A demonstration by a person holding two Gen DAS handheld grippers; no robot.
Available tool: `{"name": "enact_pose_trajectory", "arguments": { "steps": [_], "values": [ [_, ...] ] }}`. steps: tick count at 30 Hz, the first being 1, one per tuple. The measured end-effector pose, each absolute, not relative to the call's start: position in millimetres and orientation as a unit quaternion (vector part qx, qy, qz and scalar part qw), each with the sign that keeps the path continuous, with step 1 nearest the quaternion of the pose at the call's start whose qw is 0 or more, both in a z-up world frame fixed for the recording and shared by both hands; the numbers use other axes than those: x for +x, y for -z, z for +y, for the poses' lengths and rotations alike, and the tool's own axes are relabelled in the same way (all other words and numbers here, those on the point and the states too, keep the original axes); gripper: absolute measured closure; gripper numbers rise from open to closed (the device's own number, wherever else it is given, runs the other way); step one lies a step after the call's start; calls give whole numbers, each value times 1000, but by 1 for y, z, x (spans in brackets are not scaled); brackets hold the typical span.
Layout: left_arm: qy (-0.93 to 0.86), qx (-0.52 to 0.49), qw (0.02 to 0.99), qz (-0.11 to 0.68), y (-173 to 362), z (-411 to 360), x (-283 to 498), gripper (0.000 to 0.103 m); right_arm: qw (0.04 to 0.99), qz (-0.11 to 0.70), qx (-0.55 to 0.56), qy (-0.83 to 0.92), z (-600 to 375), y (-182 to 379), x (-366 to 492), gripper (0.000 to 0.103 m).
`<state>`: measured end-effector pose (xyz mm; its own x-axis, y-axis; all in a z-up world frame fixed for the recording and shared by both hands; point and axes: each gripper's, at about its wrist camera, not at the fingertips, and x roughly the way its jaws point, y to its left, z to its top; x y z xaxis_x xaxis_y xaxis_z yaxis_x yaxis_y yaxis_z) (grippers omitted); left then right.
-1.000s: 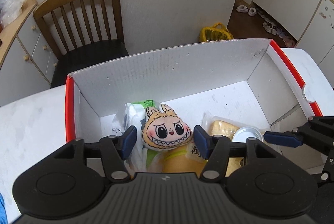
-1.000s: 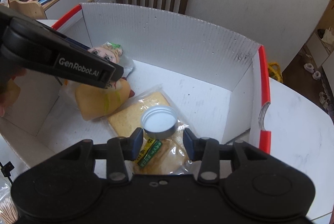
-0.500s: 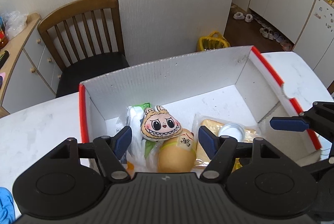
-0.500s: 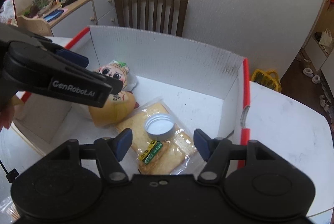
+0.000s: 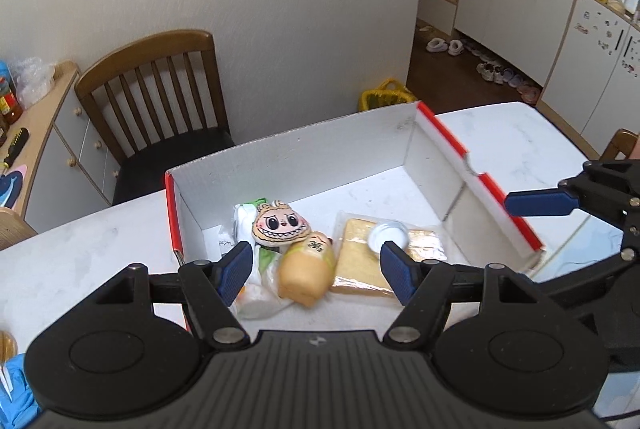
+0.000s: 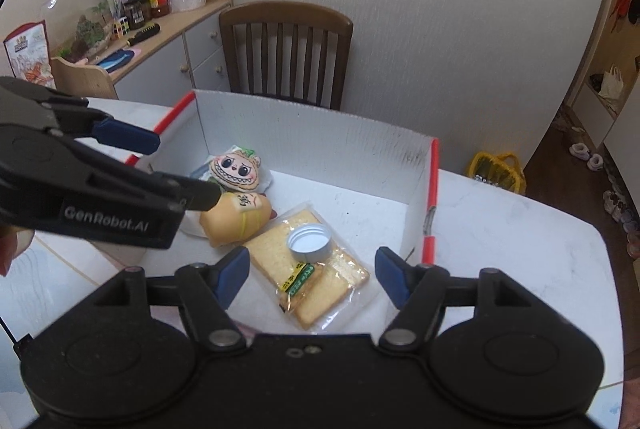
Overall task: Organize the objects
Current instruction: 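Withdraw both tools from the box back toward the scattered items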
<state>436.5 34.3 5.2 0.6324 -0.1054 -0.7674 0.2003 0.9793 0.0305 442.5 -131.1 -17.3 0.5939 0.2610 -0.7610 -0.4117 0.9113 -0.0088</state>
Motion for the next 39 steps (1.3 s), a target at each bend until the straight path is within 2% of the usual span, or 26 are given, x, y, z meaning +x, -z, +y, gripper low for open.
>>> {"name": "enact_pose_trajectory", "arguments": {
  "steps": [4,9,11,12,22,28,31,36,39],
  "values": [
    [93,53,906,409,-19,31,418,33,892,400,-82,-191,-137,6,429,26],
    [99,45,912,394,-33,30,394,33,897,391,-69,-195,-145,-6,408,21],
    [98,43,916,387,-38,30,383,23,898,387,-63,-197,-148,-9,400,18],
    [98,42,918,381,-40,30,378,22,899,385,-60,-198,-149,-11,395,16],
    [96,25,923,373,-50,35,334,22,906,366,-24,-212,-162,-20,352,1],
    [94,5,924,372,-46,44,306,22,912,351,-14,-209,-167,-24,324,0],
    [92,-1,922,376,-41,49,294,14,914,350,-10,-207,-169,-22,312,0],
    [94,-15,922,376,-29,57,269,13,910,359,-3,-207,-175,-15,297,0],
    [97,-28,922,374,-19,62,253,8,908,365,-8,-205,-180,-7,287,0]
  ]
}}
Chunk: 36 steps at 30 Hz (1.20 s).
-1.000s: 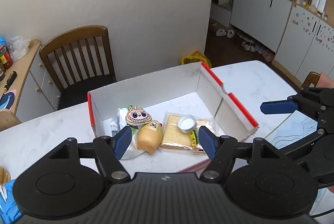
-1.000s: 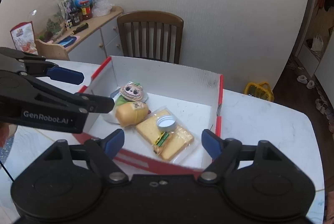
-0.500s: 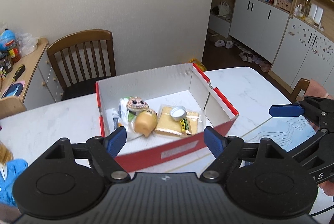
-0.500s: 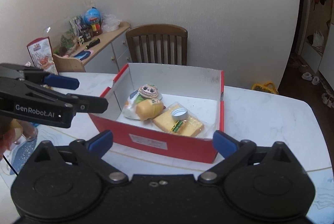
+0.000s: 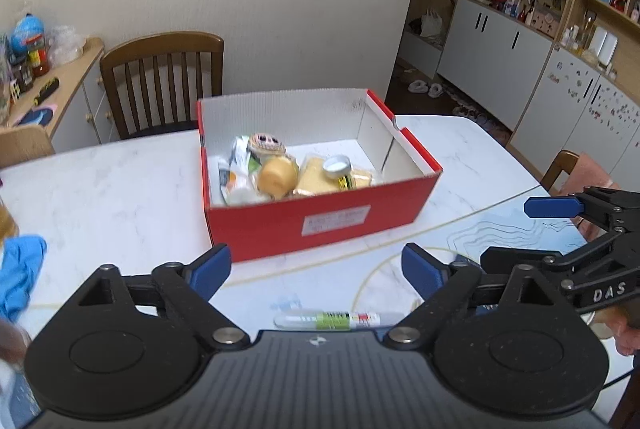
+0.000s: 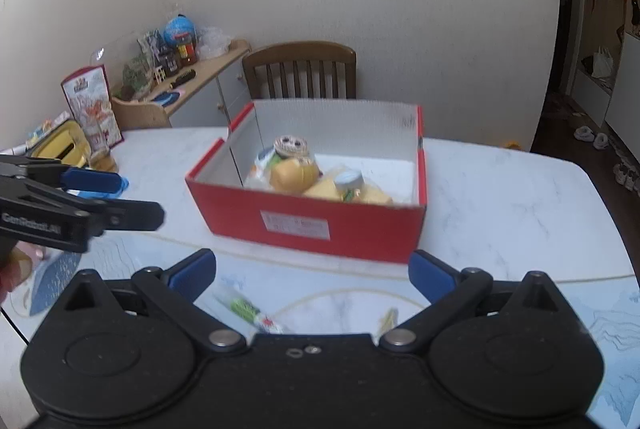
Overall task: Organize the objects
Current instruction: 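Withdraw both tools from the box back toward the scattered items, then grasp the red horse keychain with the right tool while the left tool grasps the tape dispenser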
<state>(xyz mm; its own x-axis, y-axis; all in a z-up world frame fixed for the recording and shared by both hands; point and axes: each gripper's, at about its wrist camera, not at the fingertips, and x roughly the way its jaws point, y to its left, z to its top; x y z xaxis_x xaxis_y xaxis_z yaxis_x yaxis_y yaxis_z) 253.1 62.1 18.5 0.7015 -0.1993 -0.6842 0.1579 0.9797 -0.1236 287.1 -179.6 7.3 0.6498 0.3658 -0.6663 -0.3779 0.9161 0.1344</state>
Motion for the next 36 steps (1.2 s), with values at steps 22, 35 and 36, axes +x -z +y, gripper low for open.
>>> {"name": "enact_pose_trajectory", "arguments": {
  "steps": [22,35,36],
  "values": [
    [57,-22,892,449,91,57,173,0,886,436,-38,-152,-201,85,240,0],
    [31,-16,877,479,132,50,176,0,867,479,-38,-135,-196,129,245,4],
    [29,-14,878,478,133,50,176,0,866,480,-40,-133,-195,131,246,4]
  ]
}}
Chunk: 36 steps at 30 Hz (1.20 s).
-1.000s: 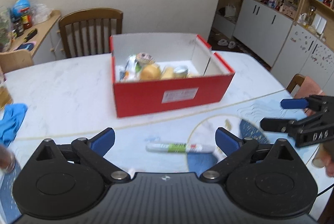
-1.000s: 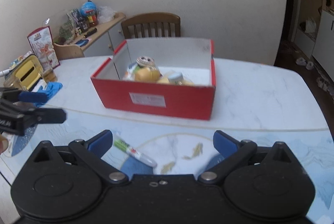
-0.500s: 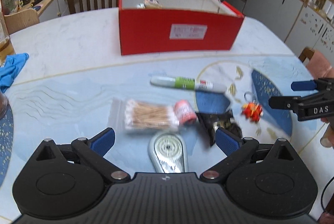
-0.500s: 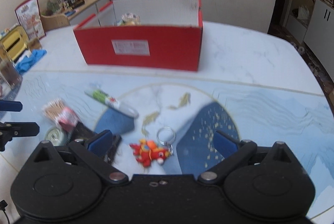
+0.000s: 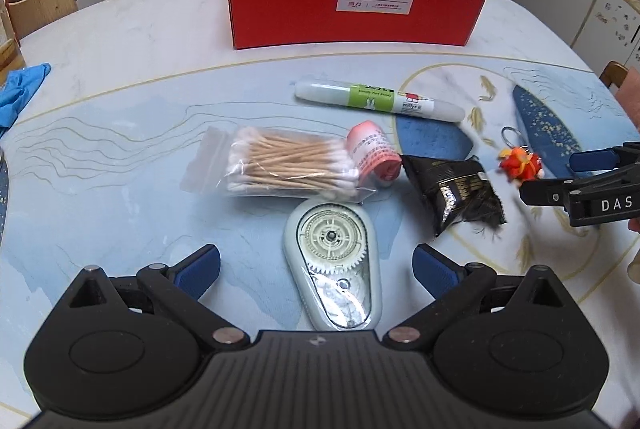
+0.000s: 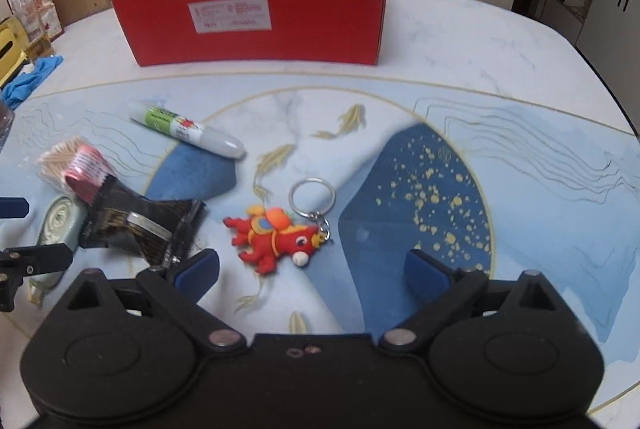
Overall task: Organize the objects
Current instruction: 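Grasp the red horse keychain with the right tool while the left tool grasps the tape dispenser, then carry the keychain and tape dispenser with both tools into the red box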
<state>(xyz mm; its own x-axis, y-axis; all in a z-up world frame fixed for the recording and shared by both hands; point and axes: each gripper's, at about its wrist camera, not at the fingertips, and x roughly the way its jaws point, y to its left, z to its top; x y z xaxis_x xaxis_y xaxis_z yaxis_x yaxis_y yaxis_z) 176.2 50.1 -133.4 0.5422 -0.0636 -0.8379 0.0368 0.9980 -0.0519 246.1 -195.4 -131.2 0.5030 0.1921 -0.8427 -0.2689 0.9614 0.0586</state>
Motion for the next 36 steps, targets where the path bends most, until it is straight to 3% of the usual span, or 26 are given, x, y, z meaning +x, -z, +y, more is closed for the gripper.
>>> {"name": "enact_pose_trajectory", "arguments": {
  "steps": [12,18,21,24,28,36],
  "values": [
    [2,0,879,477,141,50,178,0,869,472,-66,-135,-179,137,245,8],
    [-4,1,879,478,141,52,178,2,874,465,-61,-130,-175,134,246,25],
    [-2,3,879,476,139,51,177,10,874,463,-62,-130,-173,133,246,32],
    [11,10,880,475,135,46,176,24,875,463,-61,-127,-172,132,246,41],
    [26,17,879,475,130,39,175,53,873,465,-66,-130,-168,131,245,51],
    [27,-13,876,482,123,46,177,53,870,470,-67,-134,-168,127,241,54]
  ]
}}
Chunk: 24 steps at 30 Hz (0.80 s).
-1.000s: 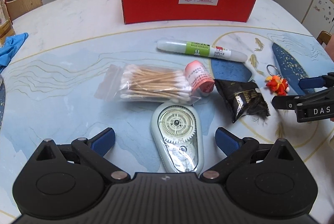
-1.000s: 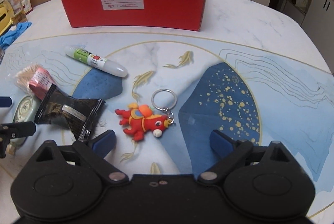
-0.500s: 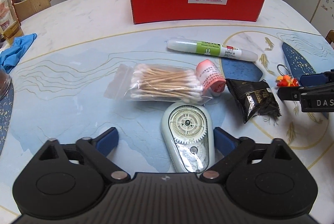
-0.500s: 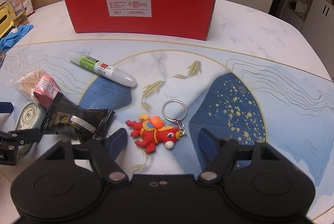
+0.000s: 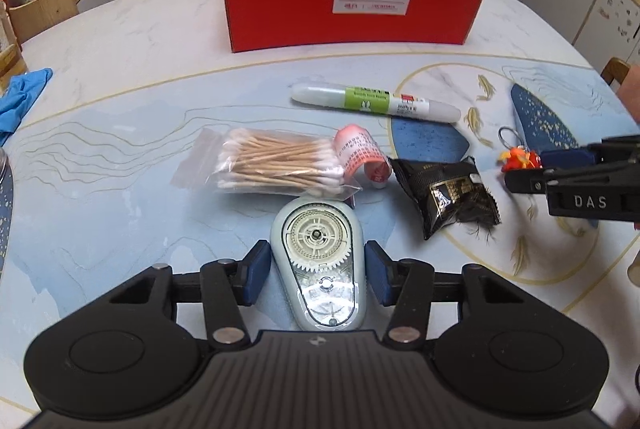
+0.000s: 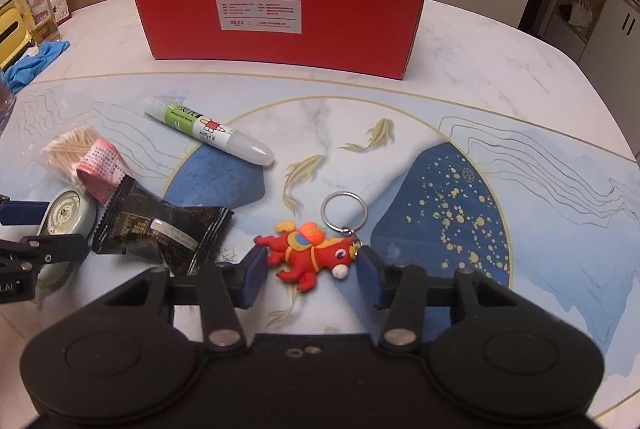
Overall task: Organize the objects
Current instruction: 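Carry the keychain and tape dispenser with both tools into the red box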
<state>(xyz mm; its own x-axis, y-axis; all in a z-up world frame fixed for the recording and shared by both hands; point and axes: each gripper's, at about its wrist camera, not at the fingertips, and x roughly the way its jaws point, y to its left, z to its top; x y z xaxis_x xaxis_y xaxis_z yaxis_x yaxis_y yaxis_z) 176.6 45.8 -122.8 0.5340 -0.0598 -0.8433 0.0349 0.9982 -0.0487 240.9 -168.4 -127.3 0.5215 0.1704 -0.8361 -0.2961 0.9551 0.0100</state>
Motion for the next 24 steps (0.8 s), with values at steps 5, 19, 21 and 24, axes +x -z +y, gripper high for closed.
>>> {"name": "enact_pose_trajectory", "arguments": {
  "steps": [5,19,21,24],
  "values": [
    [41,-23,882,470,111,47,175,53,872,466,-58,-140,-172,117,236,55],
    [65,-43,887,455,78,48,175,53,877,448,-61,-164,-174,71,230,55],
    [66,-51,884,460,72,49,181,53,876,447,-67,-170,-172,63,233,55],
    [67,-57,884,459,61,51,189,53,878,436,-81,-177,-169,49,236,55]
  ]
}}
